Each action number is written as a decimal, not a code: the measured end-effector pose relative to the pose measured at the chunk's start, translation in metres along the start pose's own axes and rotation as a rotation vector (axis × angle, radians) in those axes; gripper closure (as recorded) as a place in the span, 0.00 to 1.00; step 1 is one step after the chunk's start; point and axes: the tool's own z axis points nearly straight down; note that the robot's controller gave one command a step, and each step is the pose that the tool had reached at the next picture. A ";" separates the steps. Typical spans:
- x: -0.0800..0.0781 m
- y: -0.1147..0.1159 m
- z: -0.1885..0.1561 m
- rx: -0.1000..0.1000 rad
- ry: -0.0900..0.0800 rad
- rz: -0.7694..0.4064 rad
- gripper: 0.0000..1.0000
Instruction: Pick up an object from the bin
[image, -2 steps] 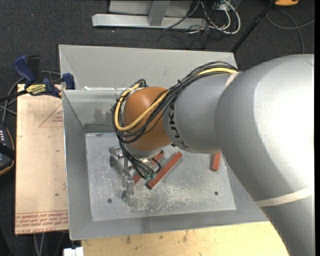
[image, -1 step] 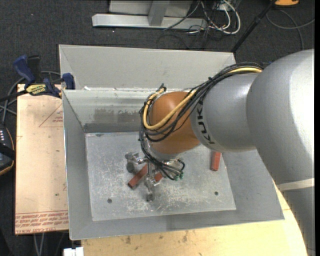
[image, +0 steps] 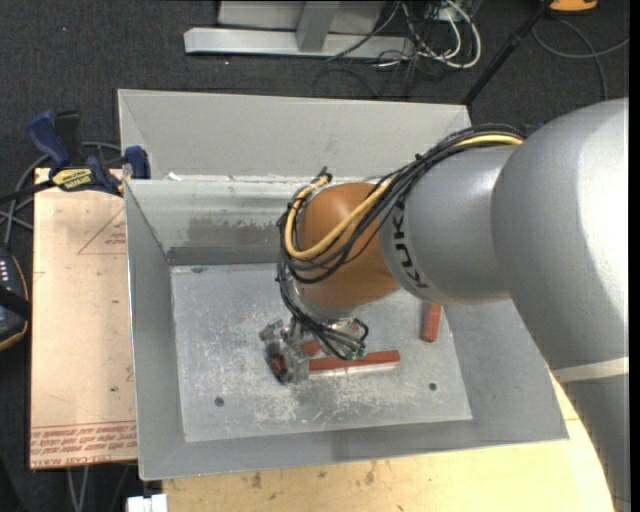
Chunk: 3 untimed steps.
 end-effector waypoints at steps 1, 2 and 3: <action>0.089 -0.080 0.000 0.002 0.003 -0.133 1.00; 0.115 -0.144 -0.002 0.002 0.001 -0.636 1.00; 0.114 -0.141 -0.002 -0.001 -0.001 -0.638 0.00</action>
Offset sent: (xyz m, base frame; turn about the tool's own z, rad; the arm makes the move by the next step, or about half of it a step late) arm -0.0471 -0.1062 -0.0002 -0.1415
